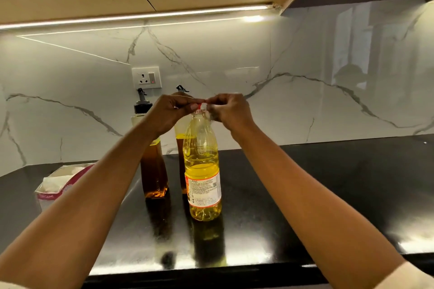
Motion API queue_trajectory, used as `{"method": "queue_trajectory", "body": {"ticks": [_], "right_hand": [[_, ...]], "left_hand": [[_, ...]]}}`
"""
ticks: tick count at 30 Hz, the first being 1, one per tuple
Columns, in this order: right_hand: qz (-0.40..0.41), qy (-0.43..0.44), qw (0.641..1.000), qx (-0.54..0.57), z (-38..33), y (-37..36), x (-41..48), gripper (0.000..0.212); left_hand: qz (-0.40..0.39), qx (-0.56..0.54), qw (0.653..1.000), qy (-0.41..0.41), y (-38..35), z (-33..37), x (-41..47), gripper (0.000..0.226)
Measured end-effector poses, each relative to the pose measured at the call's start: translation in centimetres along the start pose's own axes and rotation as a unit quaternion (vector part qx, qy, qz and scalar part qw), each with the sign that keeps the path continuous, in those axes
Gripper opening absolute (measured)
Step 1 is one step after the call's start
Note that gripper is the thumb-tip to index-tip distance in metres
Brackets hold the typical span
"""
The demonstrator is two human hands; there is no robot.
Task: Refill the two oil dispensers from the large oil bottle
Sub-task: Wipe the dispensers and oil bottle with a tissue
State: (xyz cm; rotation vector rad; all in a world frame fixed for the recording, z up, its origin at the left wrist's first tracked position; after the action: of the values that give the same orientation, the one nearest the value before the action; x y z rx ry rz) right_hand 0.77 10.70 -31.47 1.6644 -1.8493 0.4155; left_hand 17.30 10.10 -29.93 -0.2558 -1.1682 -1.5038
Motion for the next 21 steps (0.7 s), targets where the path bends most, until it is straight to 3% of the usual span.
{"method": "queue_trajectory", "body": {"ticks": [4, 6, 10, 12, 15, 19, 21], "right_hand": [[-0.028, -0.037, 0.997, -0.069, 4.2, -0.8, -2.0, 0.012], [-0.05, -0.118, 0.987, -0.091, 9.1, -1.0, -4.6, 0.013], [-0.151, -0.324, 0.931, -0.072, 16.5, -2.7, -10.6, 0.018], [-0.149, -0.357, 0.922, -0.032, 16.5, -3.0, -10.8, 0.017], [-0.105, -0.287, 0.952, -0.01, 12.9, -2.4, -7.2, 0.023], [-0.067, -0.153, 0.98, 0.108, 4.6, -1.0, -2.0, 0.008], [-0.065, -0.081, 0.99, 0.095, 1.6, -1.0, -0.6, 0.008]], "left_hand": [[0.004, 0.028, 1.0, -0.002, 0.8, -0.3, -0.2, 0.031], [0.009, 0.018, 1.0, -0.005, 1.0, -0.5, -0.5, 0.031], [0.018, -0.027, 0.999, 0.003, 0.8, -0.5, -0.9, 0.033], [0.024, -0.047, 0.999, 0.01, 0.7, -0.6, -1.1, 0.034], [0.037, -0.057, 0.998, 0.005, 0.6, -0.7, -1.4, 0.035], [0.065, -0.047, 0.997, 0.001, 0.3, -0.8, -1.5, 0.034], [0.071, -0.035, 0.997, 0.003, 0.2, -0.8, -1.4, 0.034]]}}
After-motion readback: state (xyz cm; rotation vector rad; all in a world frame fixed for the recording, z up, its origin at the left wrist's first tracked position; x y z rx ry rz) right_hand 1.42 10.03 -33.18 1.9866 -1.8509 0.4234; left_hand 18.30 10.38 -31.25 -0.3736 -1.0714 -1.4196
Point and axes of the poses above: each hand's wrist, its own x-axis towards the middle knuckle, its own y-axis out of the back of the hand, z = x × y, the point moved 3 cm from there along x, towards the middle knuckle, and after that the axes turned 3 degrees about -x, right-handed, at the moved point
